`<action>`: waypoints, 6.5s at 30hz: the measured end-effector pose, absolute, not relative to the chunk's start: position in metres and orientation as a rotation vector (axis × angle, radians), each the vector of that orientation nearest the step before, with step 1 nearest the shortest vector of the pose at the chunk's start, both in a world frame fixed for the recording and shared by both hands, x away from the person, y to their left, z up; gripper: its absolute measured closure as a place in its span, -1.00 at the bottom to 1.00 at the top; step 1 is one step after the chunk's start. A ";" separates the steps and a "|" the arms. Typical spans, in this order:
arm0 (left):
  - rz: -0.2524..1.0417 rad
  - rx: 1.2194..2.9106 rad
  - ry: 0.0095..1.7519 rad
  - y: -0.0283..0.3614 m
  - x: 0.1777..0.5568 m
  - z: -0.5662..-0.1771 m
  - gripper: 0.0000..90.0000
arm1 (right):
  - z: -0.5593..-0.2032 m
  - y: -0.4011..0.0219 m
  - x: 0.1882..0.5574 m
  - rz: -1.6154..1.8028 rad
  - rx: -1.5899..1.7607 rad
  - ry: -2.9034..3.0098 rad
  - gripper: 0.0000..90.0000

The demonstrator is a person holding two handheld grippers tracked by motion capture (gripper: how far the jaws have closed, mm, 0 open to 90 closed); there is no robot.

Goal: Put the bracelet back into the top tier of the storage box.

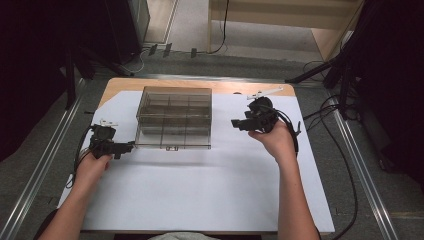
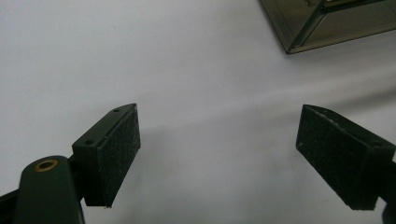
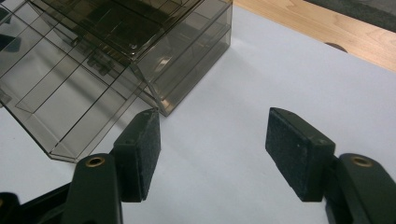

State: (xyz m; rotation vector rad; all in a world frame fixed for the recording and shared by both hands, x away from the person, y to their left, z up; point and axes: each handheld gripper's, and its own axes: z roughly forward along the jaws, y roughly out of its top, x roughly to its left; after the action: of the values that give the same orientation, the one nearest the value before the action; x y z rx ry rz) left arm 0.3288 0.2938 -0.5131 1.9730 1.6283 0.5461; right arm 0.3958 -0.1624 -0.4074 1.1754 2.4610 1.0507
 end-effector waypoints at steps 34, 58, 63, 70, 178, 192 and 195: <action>0.574 1.978 1.655 0.299 0.323 -0.510 -0.67 | -0.421 -0.202 0.413 0.848 1.345 2.495 -0.03; 0.582 1.951 1.683 0.307 0.313 -0.510 -0.67 | -0.455 -0.217 0.440 0.577 1.436 2.468 -0.21; 0.586 1.950 1.685 0.308 0.311 -0.511 -0.67 | -0.460 -0.219 0.444 0.543 1.448 2.461 -0.30; 0.591 1.940 1.696 0.311 0.309 -0.511 -0.67 | -0.470 -0.222 0.451 0.493 1.481 2.452 -0.38; 0.579 1.940 1.676 0.309 0.313 -0.510 -0.67 | -0.425 -0.153 0.422 0.620 1.563 2.665 0.75; 0.576 1.944 1.677 0.309 0.313 -0.511 -0.67 | -0.409 -0.135 0.409 0.663 1.449 2.700 0.75; 0.577 1.942 1.678 0.309 0.313 -0.510 -0.67 | -0.407 -0.133 0.406 0.652 1.443 2.705 0.75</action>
State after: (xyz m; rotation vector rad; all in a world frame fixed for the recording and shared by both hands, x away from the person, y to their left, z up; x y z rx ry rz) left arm 0.3131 0.3091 -0.5105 1.9422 1.6780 0.5769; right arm 0.4065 -0.1326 -0.4065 1.4433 2.7045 0.6525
